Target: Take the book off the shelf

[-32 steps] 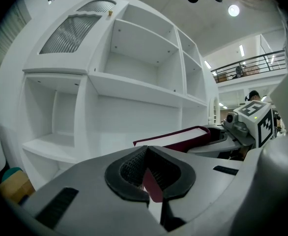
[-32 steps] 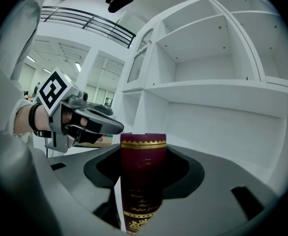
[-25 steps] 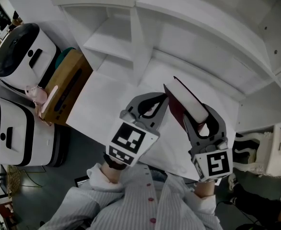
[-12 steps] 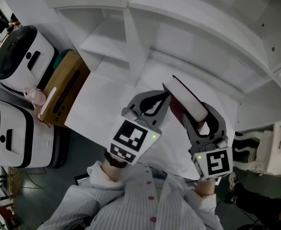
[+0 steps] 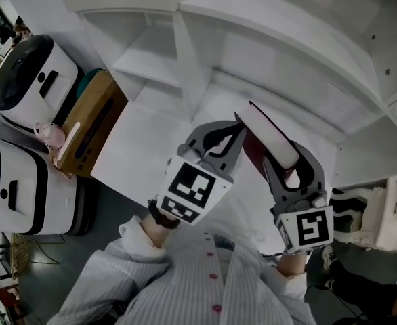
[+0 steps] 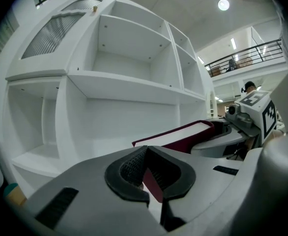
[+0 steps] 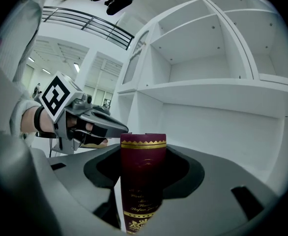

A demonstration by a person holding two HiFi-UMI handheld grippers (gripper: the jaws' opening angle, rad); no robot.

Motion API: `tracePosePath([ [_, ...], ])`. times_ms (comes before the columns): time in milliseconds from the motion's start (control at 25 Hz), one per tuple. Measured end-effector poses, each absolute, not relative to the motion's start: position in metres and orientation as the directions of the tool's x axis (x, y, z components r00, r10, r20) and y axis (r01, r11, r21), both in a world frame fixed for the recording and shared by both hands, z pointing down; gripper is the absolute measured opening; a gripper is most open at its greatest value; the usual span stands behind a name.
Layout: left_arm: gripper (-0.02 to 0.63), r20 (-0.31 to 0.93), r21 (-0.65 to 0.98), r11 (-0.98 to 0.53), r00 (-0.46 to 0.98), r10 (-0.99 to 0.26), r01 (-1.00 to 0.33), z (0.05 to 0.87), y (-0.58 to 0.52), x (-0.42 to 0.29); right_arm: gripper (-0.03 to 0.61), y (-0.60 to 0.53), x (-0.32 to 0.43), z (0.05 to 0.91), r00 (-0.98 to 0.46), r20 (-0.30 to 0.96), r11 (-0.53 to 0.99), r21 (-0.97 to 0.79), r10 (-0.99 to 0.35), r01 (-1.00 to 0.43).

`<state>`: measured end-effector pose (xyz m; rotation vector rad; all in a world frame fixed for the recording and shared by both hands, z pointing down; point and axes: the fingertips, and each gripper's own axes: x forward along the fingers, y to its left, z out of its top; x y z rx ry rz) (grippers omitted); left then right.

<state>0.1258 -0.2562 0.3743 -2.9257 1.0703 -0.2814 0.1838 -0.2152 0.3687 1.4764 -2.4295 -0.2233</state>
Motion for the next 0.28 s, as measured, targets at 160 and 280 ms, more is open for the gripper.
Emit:
tracePosePath([
  [160, 0.009, 0.208, -0.140, -0.823, 0.797, -0.568, -0.550, 0.385, -0.249, 0.142, 0.218, -0.218, 0.188, 0.368, -0.426, 0.157, 0.454, 0.271, -0.891, -0.849],
  [280, 0.009, 0.232, -0.180, -0.856, 0.825, -0.516, -0.485, 0.391, -0.244, 0.153, 0.218, -0.220, 0.192, 0.369, -0.422, 0.158, 0.450, 0.267, -0.893, -0.852],
])
